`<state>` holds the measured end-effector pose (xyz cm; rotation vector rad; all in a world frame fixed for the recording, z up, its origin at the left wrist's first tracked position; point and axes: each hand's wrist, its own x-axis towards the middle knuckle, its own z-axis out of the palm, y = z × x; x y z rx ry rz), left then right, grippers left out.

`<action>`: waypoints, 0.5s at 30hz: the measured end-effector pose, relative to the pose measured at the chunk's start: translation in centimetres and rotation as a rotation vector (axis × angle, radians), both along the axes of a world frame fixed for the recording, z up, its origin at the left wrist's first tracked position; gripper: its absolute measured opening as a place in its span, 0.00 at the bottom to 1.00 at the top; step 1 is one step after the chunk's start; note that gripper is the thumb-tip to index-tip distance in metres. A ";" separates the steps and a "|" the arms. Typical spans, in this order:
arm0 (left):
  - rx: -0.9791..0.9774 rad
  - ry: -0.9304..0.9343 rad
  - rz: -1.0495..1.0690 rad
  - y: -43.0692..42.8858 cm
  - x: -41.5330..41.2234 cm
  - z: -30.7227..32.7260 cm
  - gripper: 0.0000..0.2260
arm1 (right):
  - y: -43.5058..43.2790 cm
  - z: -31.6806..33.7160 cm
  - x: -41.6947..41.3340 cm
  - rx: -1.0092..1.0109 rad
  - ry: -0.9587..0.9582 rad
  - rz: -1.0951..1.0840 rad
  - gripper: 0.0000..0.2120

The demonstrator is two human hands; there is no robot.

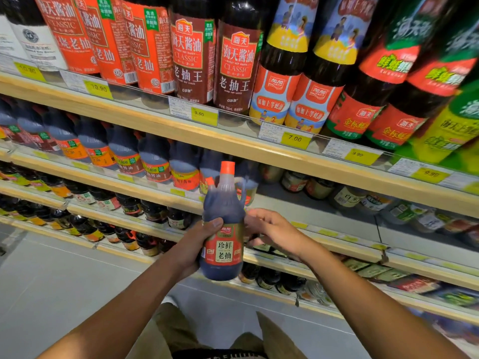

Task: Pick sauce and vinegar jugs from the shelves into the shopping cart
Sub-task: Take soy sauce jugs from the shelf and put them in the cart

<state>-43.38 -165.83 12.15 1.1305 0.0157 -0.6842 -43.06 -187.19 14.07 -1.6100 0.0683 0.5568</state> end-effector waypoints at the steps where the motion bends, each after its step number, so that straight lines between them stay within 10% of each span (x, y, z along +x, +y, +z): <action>1: -0.019 0.016 -0.009 -0.6 0.0 0.0 0.41 | 0.0 0.2 -0.6 0.045 0.032 0.004 0.25; 15: 0.007 0.141 -0.145 -4.7 -0.2 1.4 0.23 | -1.5 0.9 -3.7 0.043 0.121 -0.089 0.22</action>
